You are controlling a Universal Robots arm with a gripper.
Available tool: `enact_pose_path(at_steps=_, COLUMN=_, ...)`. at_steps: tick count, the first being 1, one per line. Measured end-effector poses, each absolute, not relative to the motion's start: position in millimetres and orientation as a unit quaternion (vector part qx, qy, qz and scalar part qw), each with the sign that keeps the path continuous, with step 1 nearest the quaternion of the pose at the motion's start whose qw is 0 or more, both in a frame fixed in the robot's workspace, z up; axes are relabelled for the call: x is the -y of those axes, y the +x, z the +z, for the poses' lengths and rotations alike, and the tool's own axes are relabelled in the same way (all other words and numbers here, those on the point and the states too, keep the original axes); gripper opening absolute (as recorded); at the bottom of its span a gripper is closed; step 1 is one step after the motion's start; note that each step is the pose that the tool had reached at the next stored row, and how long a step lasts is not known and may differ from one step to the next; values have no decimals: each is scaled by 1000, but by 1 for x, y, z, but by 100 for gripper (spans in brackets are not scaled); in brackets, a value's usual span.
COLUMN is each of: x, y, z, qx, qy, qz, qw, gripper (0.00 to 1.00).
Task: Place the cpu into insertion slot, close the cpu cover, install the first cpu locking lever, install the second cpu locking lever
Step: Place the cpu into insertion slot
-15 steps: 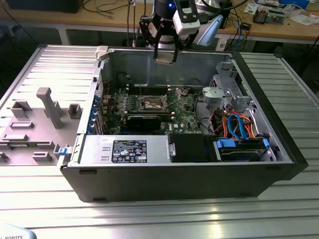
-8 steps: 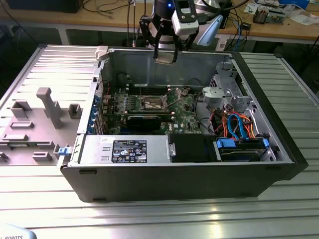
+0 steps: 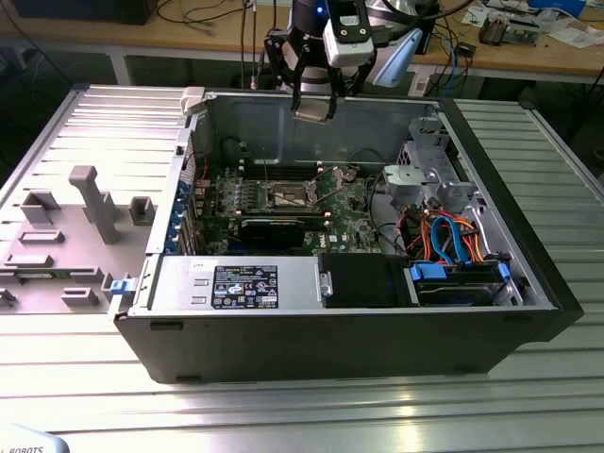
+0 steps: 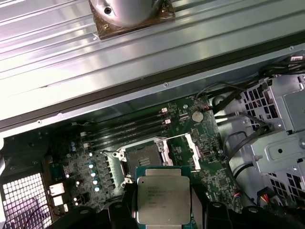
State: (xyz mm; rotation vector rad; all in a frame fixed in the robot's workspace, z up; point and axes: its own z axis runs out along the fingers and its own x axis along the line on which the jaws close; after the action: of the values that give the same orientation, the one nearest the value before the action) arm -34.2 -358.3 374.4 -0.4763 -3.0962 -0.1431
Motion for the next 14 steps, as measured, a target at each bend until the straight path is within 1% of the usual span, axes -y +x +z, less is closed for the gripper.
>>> enact_pose_path(at_steps=14, x=359, y=-35, z=374, qx=984, qy=-172, qz=-46, qw=2, gripper=54)
